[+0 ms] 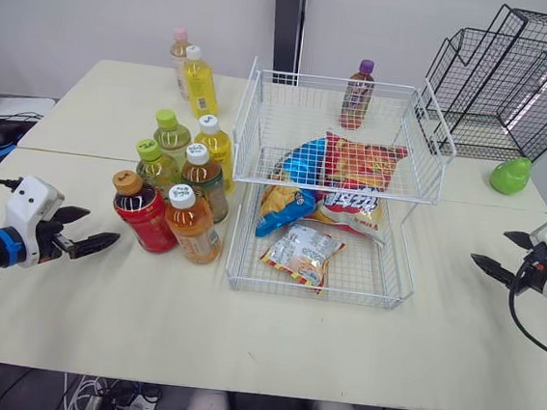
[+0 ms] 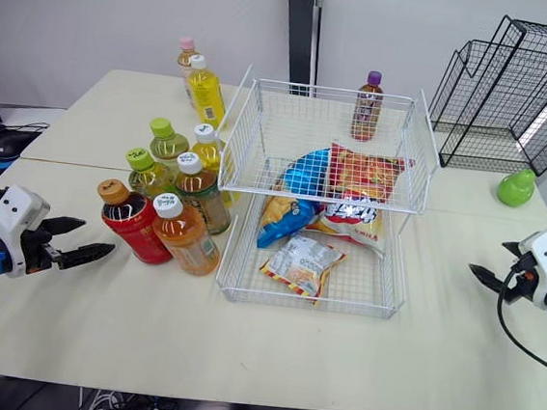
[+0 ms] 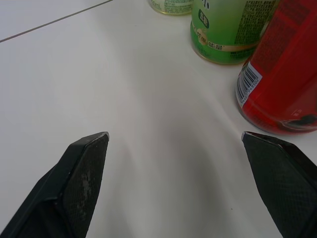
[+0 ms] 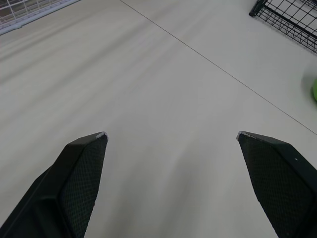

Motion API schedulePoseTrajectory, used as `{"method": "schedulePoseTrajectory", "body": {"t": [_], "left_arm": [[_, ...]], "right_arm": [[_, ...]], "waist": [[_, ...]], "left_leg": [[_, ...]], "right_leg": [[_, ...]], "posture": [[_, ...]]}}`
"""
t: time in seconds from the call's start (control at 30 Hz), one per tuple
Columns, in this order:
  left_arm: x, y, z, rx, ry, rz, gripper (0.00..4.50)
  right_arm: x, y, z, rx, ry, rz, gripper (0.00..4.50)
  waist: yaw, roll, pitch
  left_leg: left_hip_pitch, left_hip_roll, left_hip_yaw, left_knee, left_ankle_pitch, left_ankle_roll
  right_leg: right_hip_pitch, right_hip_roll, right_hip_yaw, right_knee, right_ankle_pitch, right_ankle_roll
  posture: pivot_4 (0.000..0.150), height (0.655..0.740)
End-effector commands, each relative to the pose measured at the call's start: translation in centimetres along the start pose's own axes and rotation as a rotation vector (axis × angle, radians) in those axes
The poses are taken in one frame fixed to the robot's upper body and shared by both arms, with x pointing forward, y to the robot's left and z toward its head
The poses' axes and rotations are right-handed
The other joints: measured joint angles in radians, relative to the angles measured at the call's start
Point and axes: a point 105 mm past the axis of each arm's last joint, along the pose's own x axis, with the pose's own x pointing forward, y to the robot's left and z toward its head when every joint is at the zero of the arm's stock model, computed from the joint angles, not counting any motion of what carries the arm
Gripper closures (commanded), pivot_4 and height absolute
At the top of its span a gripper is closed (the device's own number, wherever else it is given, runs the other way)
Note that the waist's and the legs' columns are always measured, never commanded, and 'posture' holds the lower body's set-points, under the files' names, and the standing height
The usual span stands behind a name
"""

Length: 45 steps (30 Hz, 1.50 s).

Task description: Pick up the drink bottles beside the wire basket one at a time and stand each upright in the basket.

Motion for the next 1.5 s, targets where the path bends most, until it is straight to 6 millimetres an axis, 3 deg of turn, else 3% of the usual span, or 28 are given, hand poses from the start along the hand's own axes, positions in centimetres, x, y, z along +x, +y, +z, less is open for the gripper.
{"method": "schedulePoseTrajectory", "body": {"t": [0.03,0.2,0.27,0.37,0.63,0.73,0.83,0.93,1.07,1.27,1.4,1.5], "left_arm": [[-1.1,0.9,1.7,0.031,-0.047,0.036,0.03],[-1.2,1.2,1.9,0.025,-0.063,0.054,0.03],[-1.2,1.3,2.2,0.015,-0.076,0.064,0.03],[-1.2,1.1,2.2,0.003,-0.086,0.067,0.03],[-2.1,1.2,2.1,-0.020,-0.084,0.086,0.03],[-2.6,1.1,2.1,-0.025,-0.084,0.095,0.03],[-3.3,0.8,2.1,-0.027,-0.085,0.103,0.03],[-4.4,0.2,2.2,-0.029,-0.095,0.115,0.03],[-7.4,-1.7,3.6,-0.061,-0.152,0.141,0.03],[-9.6,-5.2,6.4,-0.104,-0.231,0.138,0.03],[-9.2,-8.2,8.3,-0.150,-0.295,0.083,0.03],[-8.5,-8.6,9.6,-0.161,-0.362,0.127,0.03]], "right_arm": [[-1.0,-0.9,1.4,-0.046,-0.038,-0.038,0.00],[-1.9,-1.2,2.1,-0.037,-0.066,-0.060,0.00],[-2.6,-1.1,3.2,-0.060,-0.109,-0.067,0.00],[-4.2,-0.8,6.7,-0.131,-0.248,-0.105,0.00],[-8.5,5.7,16.6,-0.249,-0.471,0.162,0.00],[-8.7,8.3,19.7,-0.278,-0.528,0.296,0.00],[-7.7,11.5,22.0,-0.292,-0.602,0.489,0.00],[-6.5,14.3,23.2,-0.299,-0.663,0.656,0.00],[-4.6,17.4,23.4,-0.323,-0.699,0.863,0.00],[-3.6,18.6,22.7,-0.316,-0.701,0.976,0.00],[-3.2,19.1,23.2,-0.312,-0.709,0.989,0.00],[-2.9,19.3,23.4,-0.310,-0.711,0.994,0.00]], "waist": [[0.000,0.000,0.000],[0.000,0.000,0.000],[0.001,0.000,0.000],[0.001,0.000,0.000],[-0.001,0.000,0.000],[-0.001,0.000,0.000],[-0.004,-0.002,-0.001],[-0.004,-0.004,-0.002],[-0.006,-0.005,-0.002],[0.013,-0.005,-0.002],[0.016,-0.005,-0.002],[0.017,-0.007,-0.003]], "left_leg": [[0.000,0.000,0.000,0.000,0.000,0.000],[0.000,0.000,0.000,0.000,0.000,0.000],[0.000,0.000,0.000,0.000,0.000,0.000],[0.000,0.000,0.000,0.000,0.000,0.000],[0.000,0.001,-0.001,0.000,0.000,0.000],[0.001,0.002,0.000,0.000,0.000,0.000],[0.001,0.002,-0.001,0.000,0.000,0.000],[0.002,0.003,-0.001,-0.001,0.000,0.000],[0.001,0.005,-0.001,-0.001,0.000,0.000],[0.000,0.002,-0.003,-0.001,0.000,0.000],[0.003,0.002,-0.003,0.000,0.000,0.001],[0.004,0.002,-0.004,0.000,0.000,0.001]], "right_leg": [[0.000,0.000,0.000,0.000,0.000,0.000],[0.000,0.000,0.000,0.000,0.000,0.000],[0.000,0.000,0.000,0.000,0.000,0.000],[0.000,0.000,0.000,0.000,0.000,0.000],[0.001,0.000,0.000,0.000,0.000,0.000],[0.001,0.000,0.000,0.000,0.000,0.000],[0.001,-0.001,-0.001,0.000,-0.001,-0.001],[0.000,-0.005,-0.002,0.000,-0.002,-0.003],[0.000,-0.007,-0.004,0.000,-0.003,-0.005],[-0.001,-0.009,-0.008,0.000,-0.003,-0.004],[0.001,-0.009,-0.008,-0.001,-0.005,-0.001],[0.002,-0.009,-0.008,-0.001,-0.004,-0.002]], "posture": [[0.150,0.6907],[0.150,0.6907],[0.150,0.6907],[0.150,0.6907],[0.150,0.6907],[0.150,0.6907],[0.150,0.6907],[0.150,0.6907],[0.150,0.6907],[0.150,0.6907],[0.150,0.6907],[0.150,0.6907]]}}
